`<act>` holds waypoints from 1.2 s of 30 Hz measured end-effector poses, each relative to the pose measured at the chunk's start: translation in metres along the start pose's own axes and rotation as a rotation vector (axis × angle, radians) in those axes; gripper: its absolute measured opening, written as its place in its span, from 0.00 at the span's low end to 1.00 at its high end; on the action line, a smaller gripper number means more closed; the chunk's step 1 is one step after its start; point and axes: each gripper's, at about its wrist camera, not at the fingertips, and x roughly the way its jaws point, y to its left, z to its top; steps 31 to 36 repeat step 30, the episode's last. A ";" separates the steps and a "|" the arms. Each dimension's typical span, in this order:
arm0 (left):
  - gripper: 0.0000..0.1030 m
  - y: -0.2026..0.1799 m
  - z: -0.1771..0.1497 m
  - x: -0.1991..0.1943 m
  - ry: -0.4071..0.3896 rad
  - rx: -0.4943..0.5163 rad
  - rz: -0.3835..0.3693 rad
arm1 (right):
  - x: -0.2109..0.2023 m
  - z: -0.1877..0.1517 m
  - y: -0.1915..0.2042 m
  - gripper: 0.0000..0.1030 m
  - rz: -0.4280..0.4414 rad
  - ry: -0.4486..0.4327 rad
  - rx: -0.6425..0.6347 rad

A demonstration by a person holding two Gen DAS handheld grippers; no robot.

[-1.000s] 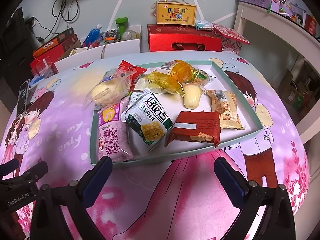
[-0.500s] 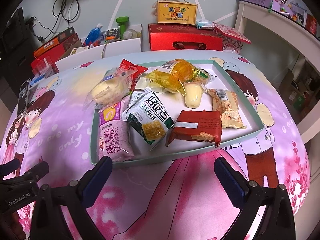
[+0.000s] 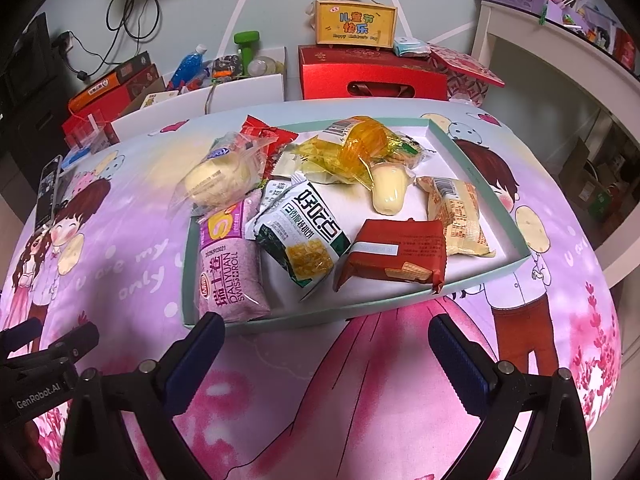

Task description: Organize snacks

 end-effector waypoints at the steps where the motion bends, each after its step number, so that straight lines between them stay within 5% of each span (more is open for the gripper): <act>1: 0.94 0.000 0.000 0.000 0.000 0.000 0.000 | 0.000 0.000 0.000 1.00 0.000 0.000 0.000; 25: 0.94 0.000 0.000 0.000 0.003 -0.002 0.002 | 0.001 -0.001 -0.001 1.00 0.001 0.008 0.007; 36: 0.94 0.000 0.000 0.000 0.003 -0.001 0.002 | -0.009 -0.001 -0.002 1.00 0.039 -0.056 0.009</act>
